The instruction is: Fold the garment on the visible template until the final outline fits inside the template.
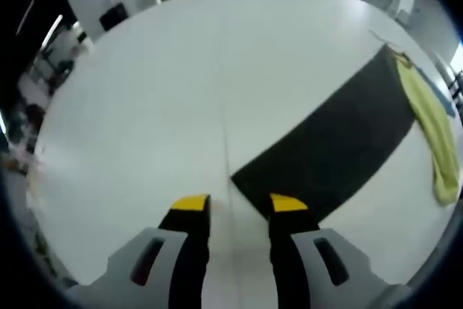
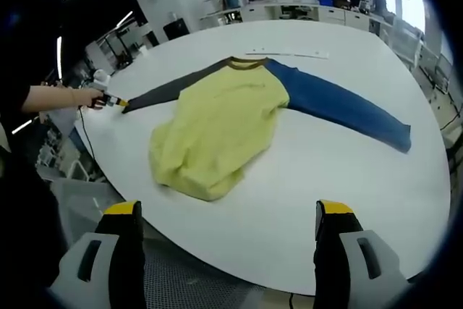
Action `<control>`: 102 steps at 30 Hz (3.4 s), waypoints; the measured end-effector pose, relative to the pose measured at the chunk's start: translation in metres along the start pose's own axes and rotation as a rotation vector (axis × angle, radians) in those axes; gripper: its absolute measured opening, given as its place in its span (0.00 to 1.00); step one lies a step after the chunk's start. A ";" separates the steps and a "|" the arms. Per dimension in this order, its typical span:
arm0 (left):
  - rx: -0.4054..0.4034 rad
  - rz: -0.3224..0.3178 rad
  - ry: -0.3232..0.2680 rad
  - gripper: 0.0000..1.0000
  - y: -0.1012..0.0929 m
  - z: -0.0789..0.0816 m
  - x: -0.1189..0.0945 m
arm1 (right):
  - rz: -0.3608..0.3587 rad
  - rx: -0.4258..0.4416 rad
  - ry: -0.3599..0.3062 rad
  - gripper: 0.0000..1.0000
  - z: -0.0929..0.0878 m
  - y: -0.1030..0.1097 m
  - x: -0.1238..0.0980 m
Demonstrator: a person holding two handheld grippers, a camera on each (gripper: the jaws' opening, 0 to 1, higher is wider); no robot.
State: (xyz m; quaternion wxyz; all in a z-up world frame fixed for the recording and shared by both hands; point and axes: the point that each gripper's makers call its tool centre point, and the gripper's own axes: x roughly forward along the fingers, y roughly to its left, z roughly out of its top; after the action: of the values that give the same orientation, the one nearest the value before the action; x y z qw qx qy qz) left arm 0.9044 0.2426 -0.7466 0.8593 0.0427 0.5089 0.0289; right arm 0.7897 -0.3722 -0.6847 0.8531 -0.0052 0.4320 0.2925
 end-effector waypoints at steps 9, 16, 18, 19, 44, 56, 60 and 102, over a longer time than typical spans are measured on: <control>-0.010 -0.029 -0.035 0.37 -0.004 0.008 -0.012 | 0.001 0.005 -0.024 0.99 0.002 0.001 -0.005; -0.021 -0.066 -0.056 0.46 -0.013 0.005 -0.023 | -0.001 0.005 -0.052 0.99 0.006 0.001 -0.010; -0.030 -0.079 -0.074 0.48 -0.016 0.007 -0.026 | -0.001 0.007 -0.060 0.99 0.006 0.001 -0.011; -0.033 -0.089 -0.089 0.50 -0.018 0.008 -0.028 | -0.002 0.007 -0.063 0.99 0.007 0.001 -0.012; 0.034 -0.204 -0.204 0.82 -0.069 0.011 -0.061 | 0.003 0.013 -0.099 0.98 -0.003 0.007 -0.029; 0.011 -0.276 -0.251 0.89 -0.102 0.008 -0.083 | 0.013 0.009 -0.104 0.98 -0.006 0.012 -0.030; 0.027 -0.285 -0.268 0.97 -0.111 0.008 -0.092 | 0.016 0.005 -0.109 0.98 -0.005 0.014 -0.030; 0.190 -0.495 -0.319 0.99 -0.235 -0.066 -0.193 | 0.001 -0.025 -0.128 1.00 -0.010 0.012 -0.053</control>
State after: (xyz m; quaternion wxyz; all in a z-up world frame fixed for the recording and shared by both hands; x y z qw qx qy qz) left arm 0.7550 -0.0065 -0.6343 0.9014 0.0017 0.3630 -0.2359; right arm 0.7524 -0.3915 -0.6487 0.8786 0.0030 0.3729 0.2983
